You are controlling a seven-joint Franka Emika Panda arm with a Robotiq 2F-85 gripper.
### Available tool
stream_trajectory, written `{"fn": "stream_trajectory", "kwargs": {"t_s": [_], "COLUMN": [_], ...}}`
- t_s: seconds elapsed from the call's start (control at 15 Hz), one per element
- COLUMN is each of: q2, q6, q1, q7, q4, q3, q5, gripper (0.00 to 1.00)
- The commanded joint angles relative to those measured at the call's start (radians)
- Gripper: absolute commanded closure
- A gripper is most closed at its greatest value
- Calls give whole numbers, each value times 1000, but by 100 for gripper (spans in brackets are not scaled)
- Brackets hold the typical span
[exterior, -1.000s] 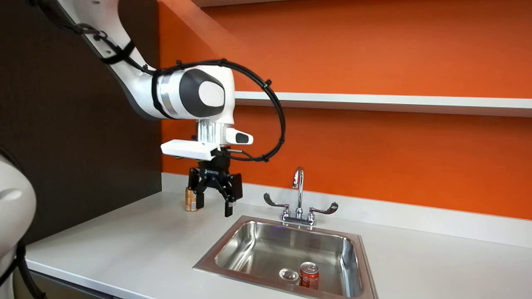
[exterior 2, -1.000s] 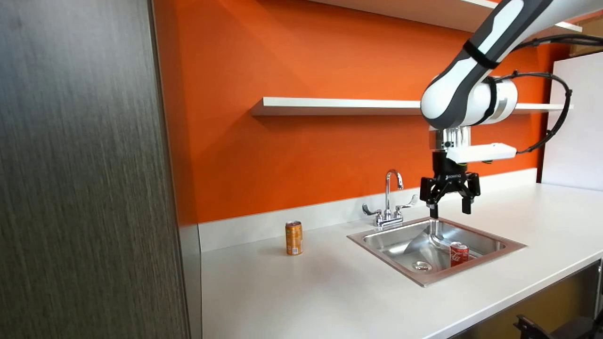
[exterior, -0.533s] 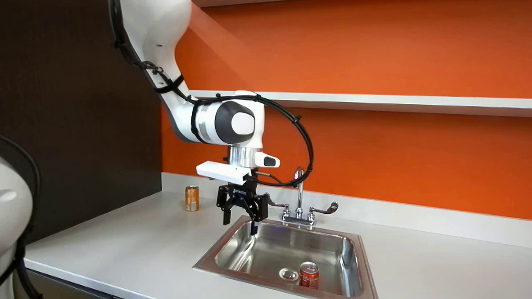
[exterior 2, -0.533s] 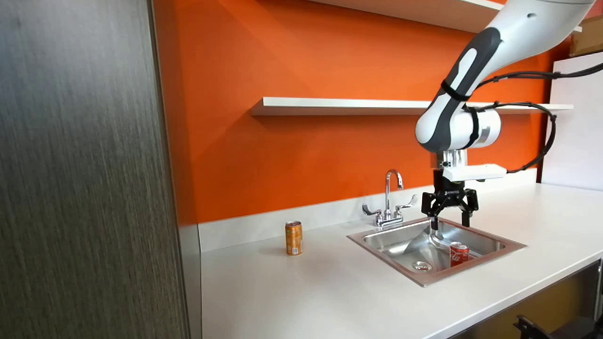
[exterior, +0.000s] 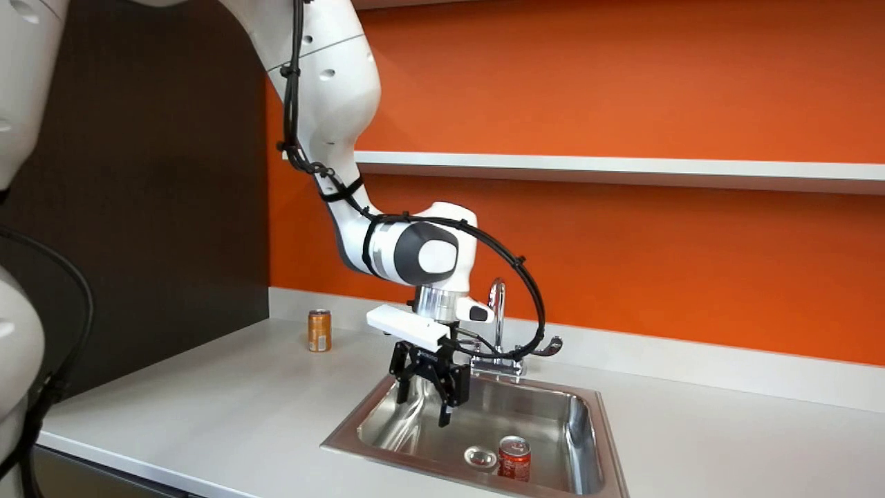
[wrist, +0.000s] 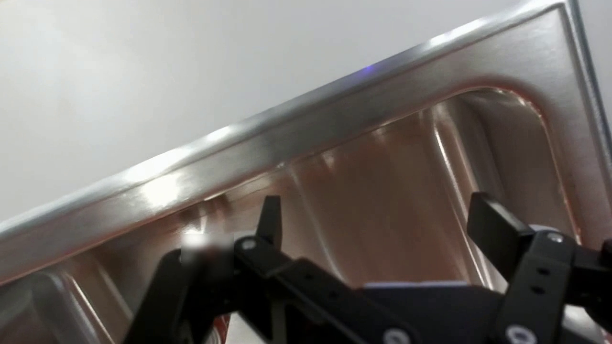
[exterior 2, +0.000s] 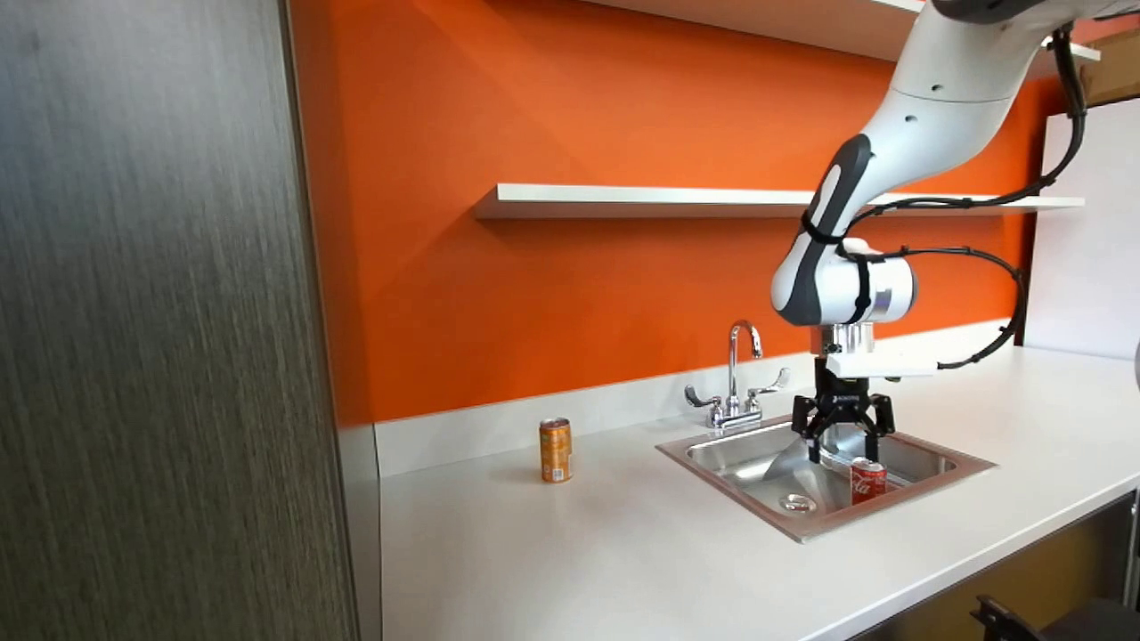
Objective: Remove the red can from the sink and put it on the counter
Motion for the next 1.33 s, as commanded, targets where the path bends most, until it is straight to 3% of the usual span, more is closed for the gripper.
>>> {"fn": "stream_trajectory", "kwargs": {"t_s": [0.0,1.27], "q2": [86,317], "q6": [-14,-43], "q1": [-62,-205], "q7": [-34,-13], "q4": [91,361], "q3": [21,32], "q5": [31,54], "gripper": [0,0]}}
